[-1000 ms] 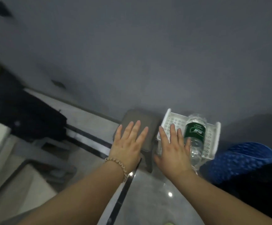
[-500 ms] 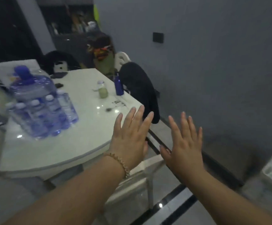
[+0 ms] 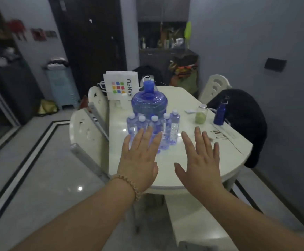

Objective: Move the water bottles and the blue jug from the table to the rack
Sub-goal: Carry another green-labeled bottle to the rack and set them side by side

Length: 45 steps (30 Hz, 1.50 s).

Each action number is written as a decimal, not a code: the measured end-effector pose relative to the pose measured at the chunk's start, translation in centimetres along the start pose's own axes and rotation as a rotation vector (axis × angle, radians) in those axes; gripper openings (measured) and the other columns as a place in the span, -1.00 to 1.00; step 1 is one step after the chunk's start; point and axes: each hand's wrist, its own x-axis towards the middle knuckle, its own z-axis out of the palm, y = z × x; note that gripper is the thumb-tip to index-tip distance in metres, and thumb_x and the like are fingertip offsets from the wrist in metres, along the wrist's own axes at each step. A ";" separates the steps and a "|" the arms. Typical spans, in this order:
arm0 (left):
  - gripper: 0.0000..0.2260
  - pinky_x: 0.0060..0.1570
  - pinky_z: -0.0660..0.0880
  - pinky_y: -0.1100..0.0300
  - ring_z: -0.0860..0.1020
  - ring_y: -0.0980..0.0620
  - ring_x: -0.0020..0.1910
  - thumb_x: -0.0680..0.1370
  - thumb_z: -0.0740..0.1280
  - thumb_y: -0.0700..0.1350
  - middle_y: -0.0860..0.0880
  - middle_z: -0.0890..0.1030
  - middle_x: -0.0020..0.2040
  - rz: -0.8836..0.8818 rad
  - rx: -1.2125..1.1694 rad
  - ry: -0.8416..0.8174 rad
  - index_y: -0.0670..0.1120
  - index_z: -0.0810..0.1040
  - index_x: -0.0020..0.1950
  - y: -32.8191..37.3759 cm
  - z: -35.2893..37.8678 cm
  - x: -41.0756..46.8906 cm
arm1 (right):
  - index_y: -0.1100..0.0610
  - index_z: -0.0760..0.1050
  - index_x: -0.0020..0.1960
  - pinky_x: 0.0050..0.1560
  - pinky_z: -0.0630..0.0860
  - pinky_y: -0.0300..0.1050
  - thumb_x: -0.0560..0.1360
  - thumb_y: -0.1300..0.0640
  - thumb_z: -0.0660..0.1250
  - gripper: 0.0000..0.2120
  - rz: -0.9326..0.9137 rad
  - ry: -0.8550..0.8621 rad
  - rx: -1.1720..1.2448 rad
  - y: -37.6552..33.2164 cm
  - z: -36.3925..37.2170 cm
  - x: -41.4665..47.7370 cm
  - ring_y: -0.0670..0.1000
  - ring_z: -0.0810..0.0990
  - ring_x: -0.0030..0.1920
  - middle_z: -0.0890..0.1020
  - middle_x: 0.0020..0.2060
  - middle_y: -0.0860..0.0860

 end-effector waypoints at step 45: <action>-0.23 0.26 -0.51 -0.05 -0.17 -0.08 0.45 0.46 0.29 0.13 -0.05 -0.01 0.54 0.653 -0.189 -0.024 0.11 -0.16 0.48 -39.8 23.6 34.0 | -0.14 -0.24 0.49 0.45 -0.27 0.20 0.46 -0.16 0.30 -0.15 0.551 0.048 -0.248 -27.0 24.2 36.5 0.05 -0.35 0.48 -0.24 0.52 0.01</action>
